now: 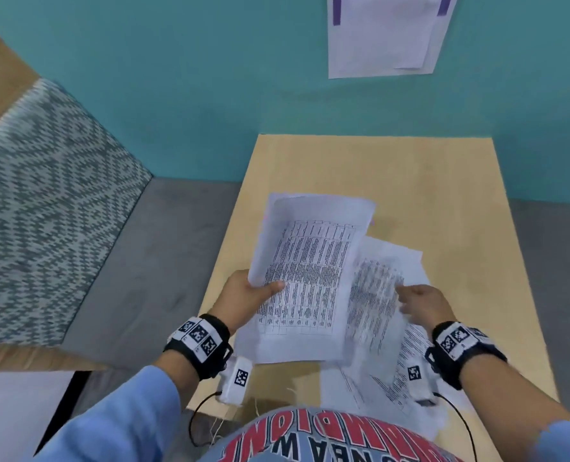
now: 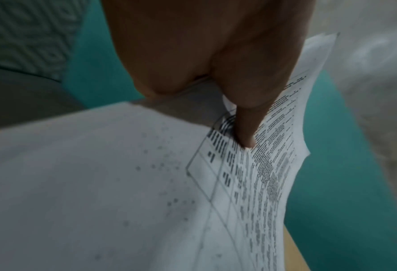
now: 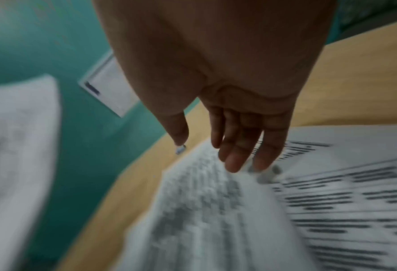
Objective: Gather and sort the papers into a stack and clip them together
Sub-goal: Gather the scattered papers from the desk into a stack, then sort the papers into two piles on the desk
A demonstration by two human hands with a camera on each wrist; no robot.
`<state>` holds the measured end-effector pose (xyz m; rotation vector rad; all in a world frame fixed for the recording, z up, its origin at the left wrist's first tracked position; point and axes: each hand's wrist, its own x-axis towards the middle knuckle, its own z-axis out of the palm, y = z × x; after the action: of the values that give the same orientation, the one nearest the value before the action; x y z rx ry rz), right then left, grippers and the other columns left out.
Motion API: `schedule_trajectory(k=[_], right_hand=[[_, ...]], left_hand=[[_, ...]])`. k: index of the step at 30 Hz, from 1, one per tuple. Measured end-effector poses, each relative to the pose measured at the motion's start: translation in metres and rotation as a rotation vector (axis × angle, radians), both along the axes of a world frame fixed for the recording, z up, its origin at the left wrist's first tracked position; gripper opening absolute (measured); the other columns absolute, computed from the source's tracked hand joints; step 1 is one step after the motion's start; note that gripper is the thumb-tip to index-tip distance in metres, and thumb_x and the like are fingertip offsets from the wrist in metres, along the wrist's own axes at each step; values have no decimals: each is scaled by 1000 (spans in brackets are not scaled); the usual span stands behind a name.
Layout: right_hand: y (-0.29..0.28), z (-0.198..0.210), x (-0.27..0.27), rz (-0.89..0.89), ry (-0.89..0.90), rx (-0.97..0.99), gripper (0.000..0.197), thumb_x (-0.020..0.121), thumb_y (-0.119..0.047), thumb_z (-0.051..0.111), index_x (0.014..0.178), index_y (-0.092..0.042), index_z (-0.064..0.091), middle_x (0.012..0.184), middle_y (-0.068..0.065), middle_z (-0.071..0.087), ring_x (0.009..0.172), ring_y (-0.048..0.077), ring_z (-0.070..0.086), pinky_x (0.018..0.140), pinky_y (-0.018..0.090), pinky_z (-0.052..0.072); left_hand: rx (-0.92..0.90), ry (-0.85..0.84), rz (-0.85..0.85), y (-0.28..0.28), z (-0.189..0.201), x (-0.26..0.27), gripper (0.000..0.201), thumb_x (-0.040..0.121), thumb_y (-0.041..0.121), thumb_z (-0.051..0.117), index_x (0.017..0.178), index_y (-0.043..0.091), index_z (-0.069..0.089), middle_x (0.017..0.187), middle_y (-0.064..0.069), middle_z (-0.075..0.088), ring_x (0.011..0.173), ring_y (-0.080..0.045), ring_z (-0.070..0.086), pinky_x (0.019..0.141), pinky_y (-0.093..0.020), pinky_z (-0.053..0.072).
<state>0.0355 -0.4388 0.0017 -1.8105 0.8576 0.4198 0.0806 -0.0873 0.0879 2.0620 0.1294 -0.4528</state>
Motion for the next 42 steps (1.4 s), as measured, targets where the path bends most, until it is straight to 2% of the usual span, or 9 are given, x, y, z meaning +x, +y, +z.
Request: schedule_trajectory(k=[2,5,10,14,20,25,31,37,42], right_hand=[[-2,-35,2,185,130,-269,98,61,-95,56,100,-6,66,97,11,69,90,29,67,74,39,55],[6,-68,11,242,275,-474,125,57,-92,63,132,7,52,136,27,53,124,40,56,90,50,54],[22,-66,25,151,278,-423,93,67,-61,86,126,2,50,125,27,56,92,35,58,79,48,57],[23,-41,23,90,95,-334,76,87,-25,81,146,4,44,138,27,59,116,43,62,95,47,54],[-30,3,-1,158,-25,-321,65,91,-30,79,146,-7,55,149,15,58,133,36,56,108,45,45],[-51,-16,-50,418,123,-504,37,86,-29,77,117,-10,72,110,11,70,98,33,68,74,34,52],[-35,-55,-71,473,108,-624,94,66,-39,94,142,-3,52,144,19,49,128,39,50,105,47,47],[-35,-44,-79,384,124,-431,65,84,-12,82,135,0,44,87,8,59,69,21,61,56,30,49],[-52,-32,-94,448,108,-368,28,89,-15,77,115,-5,71,94,9,72,83,26,68,60,27,46]], left_hand=[[29,-7,66,26,-4,-2,50,89,29,85,63,26,43,55,8,36,40,-2,36,45,-16,35],[11,29,165,59,-4,-7,52,86,33,88,64,20,42,56,8,38,48,-11,39,51,-22,37],[-12,95,261,96,-16,-10,45,81,37,91,70,7,59,66,-4,51,62,-18,50,58,-32,47],[-12,104,250,101,-21,-1,45,83,34,89,68,13,53,60,-1,48,58,-17,47,54,-26,46],[-23,105,187,93,-31,11,46,84,41,88,78,14,51,66,-8,41,67,-22,40,64,-34,38],[-10,81,147,76,-35,9,37,84,42,87,90,15,63,72,-10,47,65,-20,44,59,-32,42],[32,67,122,73,-26,-19,38,85,44,86,90,15,61,74,-8,47,64,-19,46,55,-27,43],[48,64,212,73,-22,-45,51,90,30,84,66,20,41,48,12,35,44,-8,33,45,-17,33],[11,50,255,75,-25,-62,36,88,33,85,79,6,63,65,-3,54,57,-16,50,56,-26,47]])
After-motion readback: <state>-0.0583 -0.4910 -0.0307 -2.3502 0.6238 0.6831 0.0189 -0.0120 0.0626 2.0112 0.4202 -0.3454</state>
